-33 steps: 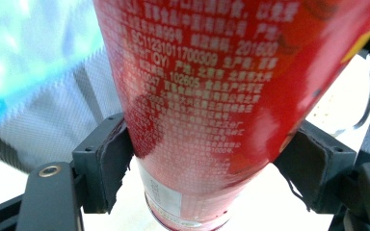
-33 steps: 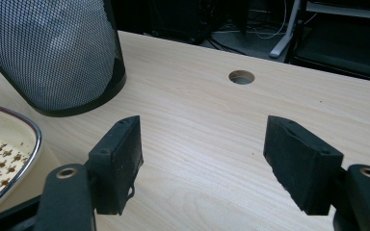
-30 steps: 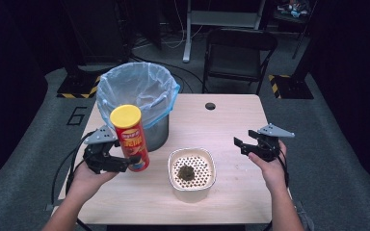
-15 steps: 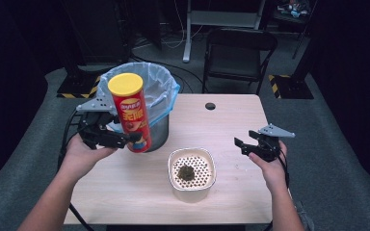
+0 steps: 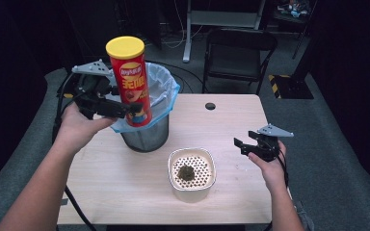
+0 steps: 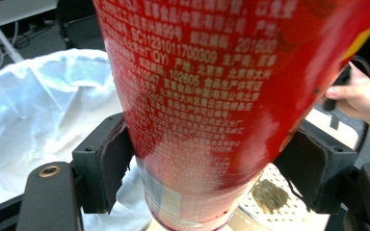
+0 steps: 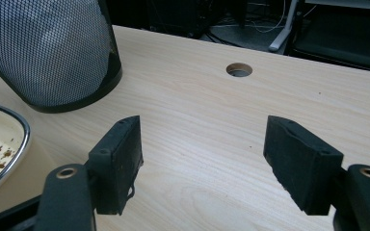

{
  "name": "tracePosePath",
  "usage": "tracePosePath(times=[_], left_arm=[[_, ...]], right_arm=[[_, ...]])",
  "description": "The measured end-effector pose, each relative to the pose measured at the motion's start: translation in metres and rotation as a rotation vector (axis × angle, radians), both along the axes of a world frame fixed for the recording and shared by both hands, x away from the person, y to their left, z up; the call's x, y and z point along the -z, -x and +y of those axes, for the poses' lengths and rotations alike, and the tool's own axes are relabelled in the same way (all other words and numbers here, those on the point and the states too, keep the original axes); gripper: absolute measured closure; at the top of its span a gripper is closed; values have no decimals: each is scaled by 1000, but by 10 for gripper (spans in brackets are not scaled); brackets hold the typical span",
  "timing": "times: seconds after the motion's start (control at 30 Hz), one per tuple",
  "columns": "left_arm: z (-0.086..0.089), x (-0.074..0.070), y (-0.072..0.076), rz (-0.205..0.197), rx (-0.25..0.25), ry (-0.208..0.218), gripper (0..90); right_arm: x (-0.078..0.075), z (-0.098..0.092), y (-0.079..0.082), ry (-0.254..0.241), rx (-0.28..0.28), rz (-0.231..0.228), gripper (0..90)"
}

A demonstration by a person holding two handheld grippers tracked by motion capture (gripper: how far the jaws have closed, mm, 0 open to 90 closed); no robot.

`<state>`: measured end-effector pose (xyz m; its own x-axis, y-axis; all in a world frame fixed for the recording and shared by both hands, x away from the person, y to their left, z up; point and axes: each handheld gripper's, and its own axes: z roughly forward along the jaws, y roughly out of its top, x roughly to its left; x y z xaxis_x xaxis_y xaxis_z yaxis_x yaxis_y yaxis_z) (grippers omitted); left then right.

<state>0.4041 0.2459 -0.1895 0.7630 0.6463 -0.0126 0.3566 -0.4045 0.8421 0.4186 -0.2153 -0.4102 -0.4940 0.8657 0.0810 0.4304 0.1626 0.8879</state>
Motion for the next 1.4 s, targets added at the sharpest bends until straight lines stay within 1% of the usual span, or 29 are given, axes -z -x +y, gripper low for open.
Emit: tracePosePath(times=[0.07,0.13,0.3,0.33,0.37,0.4,0.43,0.47,0.5,0.6,0.67,0.7,0.77,0.83,0.87,0.93,0.97,1.0,1.03,1.13,1.17,1.2,1.23,1.33,1.4], left_arm=[[-1,-2,-8,-4,-21,3,237],[-1,-3,-17,5,-34,3,237],[1,-3,-38,12,-93,12,237],[2,-3,-47,8,-132,4,237],[2,-3,-47,8,-132,4,237],[2,-2,-52,7,-152,9,237],[3,-2,-56,16,-166,15,237],[3,-1,-60,17,-181,19,237],[3,0,-64,14,-197,22,237],[4,3,-73,6,-245,11,237],[5,5,-78,-5,-280,2,237],[6,7,-81,-2,-297,8,237],[8,10,-86,-16,-330,18,237],[12,14,-90,-14,-355,47,237],[14,17,-93,-13,-366,50,237],[17,24,-97,-2,-384,58,236],[18,27,-99,-1,-393,54,236],[21,34,-102,5,-418,50,236],[21,34,-102,5,-418,50,237],[27,42,-108,28,-430,56,236],[28,44,-110,36,-436,64,236],[30,49,-114,59,-450,83,236],[30,49,-114,59,-450,83,236],[29,56,-118,74,-461,76,237],[28,60,-121,99,-465,66,236]], right_arm=[[0,0,0,1,3,1,293],[0,0,0,1,5,1,293],[1,-2,-1,2,8,3,293],[3,-1,-2,1,6,6,293],[3,-1,-2,1,6,6,293],[3,-1,-2,5,7,11,293],[4,0,-2,8,4,10,293],[5,2,-2,22,3,9,293],[5,2,-2,22,3,9,293],[5,4,-2,36,-1,4,293],[5,3,-2,36,0,6,293],[5,3,-2,29,6,11,293],[5,1,-3,27,4,7,293],[4,0,-3,28,2,3,293],[4,0,-2,22,5,2,293],[4,1,-2,22,1,2,293],[4,1,-2,22,1,2,293],[4,2,-3,28,-2,2,293],[4,2,-3,28,0,4,293],[5,1,-3,26,1,5,293],[4,1,-3,27,0,2,293],[5,0,-3,27,1,4,293],[5,0,-3,27,1,4,293],[5,1,-3,29,1,7,293],[6,2,-4,39,-3,7,293]])
